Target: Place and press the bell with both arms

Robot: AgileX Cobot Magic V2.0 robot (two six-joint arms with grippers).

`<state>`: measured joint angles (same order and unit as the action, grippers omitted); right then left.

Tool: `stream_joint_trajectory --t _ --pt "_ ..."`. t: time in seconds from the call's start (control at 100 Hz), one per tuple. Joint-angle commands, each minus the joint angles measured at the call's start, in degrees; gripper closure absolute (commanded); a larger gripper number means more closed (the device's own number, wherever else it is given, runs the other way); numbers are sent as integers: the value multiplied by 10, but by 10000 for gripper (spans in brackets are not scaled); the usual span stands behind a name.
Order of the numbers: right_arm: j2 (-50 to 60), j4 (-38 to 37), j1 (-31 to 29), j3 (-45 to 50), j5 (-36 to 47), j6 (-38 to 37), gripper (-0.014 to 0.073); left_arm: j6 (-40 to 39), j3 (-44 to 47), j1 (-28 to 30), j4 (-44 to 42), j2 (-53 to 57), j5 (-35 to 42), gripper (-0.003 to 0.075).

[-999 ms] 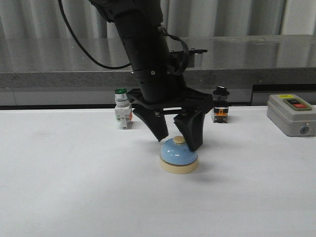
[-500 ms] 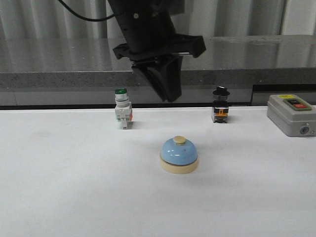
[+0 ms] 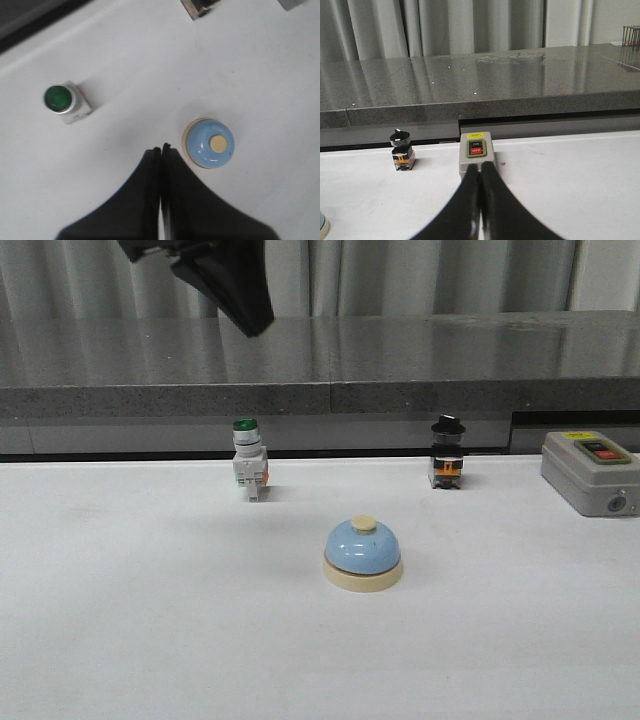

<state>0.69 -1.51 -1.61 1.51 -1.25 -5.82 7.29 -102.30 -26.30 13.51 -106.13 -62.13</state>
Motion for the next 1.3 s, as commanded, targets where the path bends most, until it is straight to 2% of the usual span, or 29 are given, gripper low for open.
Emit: stream_joint_trajectory --t 0.0,0.34,0.5,0.999,1.289 --pt "7 1 -2 -8 50 0 655 -9 -15 21 13 50 14 741" --pt "7 1 -2 -8 50 0 655 -31 -12 120 13 103 14 741" --pt "7 1 -2 -8 50 0 655 -34 24 162 11 140 30 741" --pt "7 1 -2 -8 50 0 655 -34 281 273 5 351 184 741" --pt "7 1 -2 -8 50 0 655 -34 458 300 -2 519 284 741"
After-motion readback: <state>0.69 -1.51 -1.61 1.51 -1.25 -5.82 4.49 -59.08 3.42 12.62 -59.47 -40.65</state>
